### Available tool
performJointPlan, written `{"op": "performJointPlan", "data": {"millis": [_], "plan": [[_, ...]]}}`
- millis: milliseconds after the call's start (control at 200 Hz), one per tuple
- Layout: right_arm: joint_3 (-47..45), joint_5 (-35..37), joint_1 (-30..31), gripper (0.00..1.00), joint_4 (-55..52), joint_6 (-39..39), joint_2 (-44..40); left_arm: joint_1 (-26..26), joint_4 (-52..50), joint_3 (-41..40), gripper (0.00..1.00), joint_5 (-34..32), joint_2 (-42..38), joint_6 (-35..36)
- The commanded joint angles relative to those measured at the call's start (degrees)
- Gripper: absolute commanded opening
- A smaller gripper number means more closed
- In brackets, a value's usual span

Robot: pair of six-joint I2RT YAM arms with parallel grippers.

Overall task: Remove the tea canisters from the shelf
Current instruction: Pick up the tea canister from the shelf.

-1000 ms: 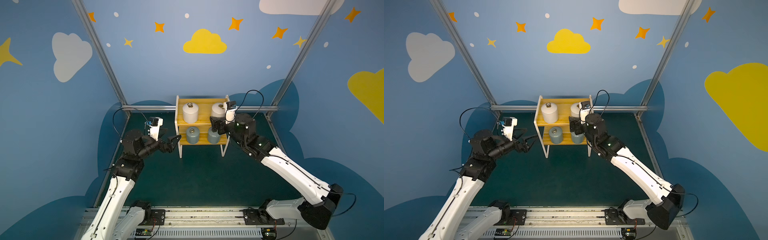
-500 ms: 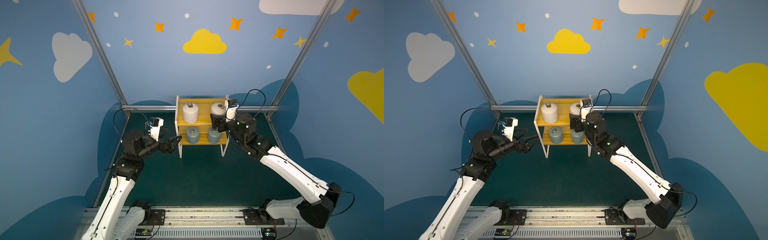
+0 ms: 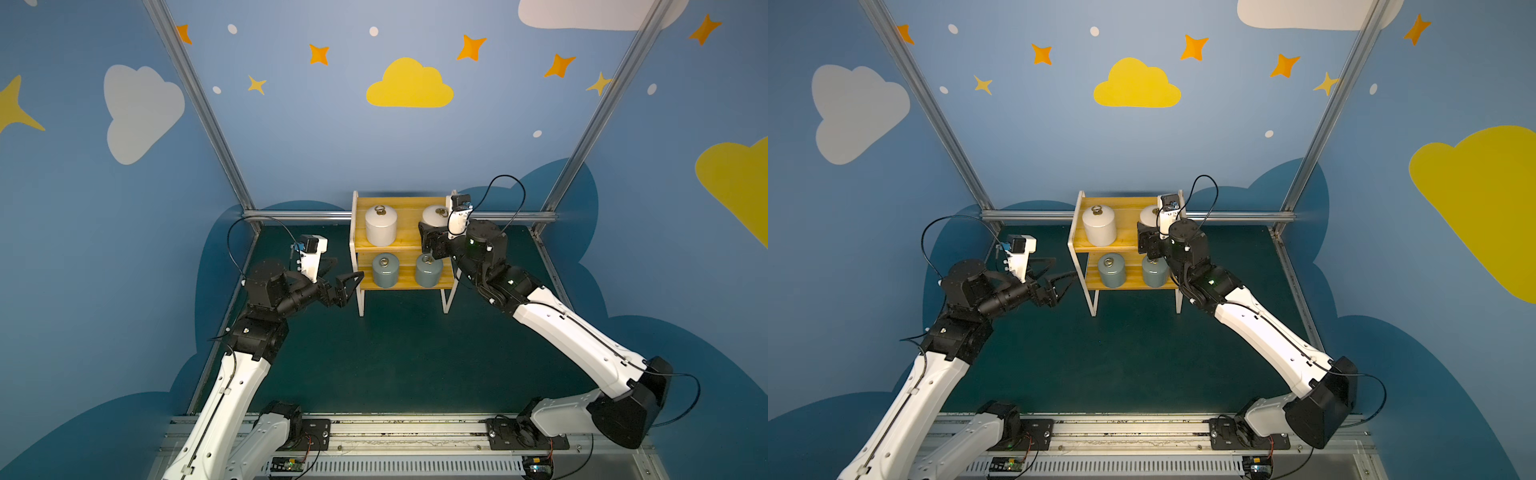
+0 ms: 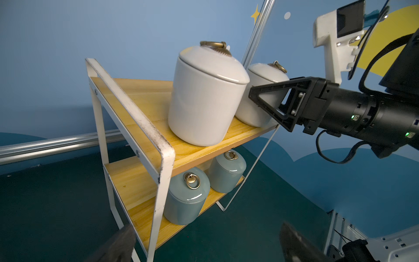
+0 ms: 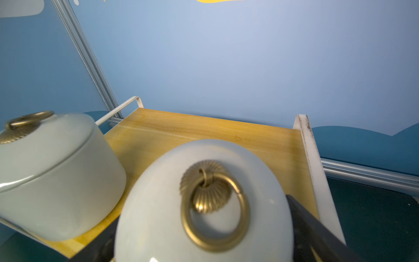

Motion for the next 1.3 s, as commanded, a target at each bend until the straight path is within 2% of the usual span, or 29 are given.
{"op": "performJointPlan", "data": {"millis": [0, 511, 991, 1297], "plan": [[0.84, -1.43, -0.38, 0.91, -1.45, 0.43, 1.92, -0.13, 1.08, -0.49, 1.0, 1.22, -0.14, -0.01], [1.61, -2.3, -0.82, 0.9, -1.22, -0.3, 3.6, -0.17, 1.26, -0.56, 1.0, 1.2, -0.03, 0.21], [0.97, -2.78, -1.22, 0.71, 0.24, -1.24, 3.81, -0.15, 1.23, -0.58, 1.0, 1.04, -0.15, 0.04], [0.34, -5.39, -1.1, 0.66, 1.26, -2.5, 2.86, -0.34, 1.22, -0.72, 1.0, 1.15, -0.23, -0.05]]}}
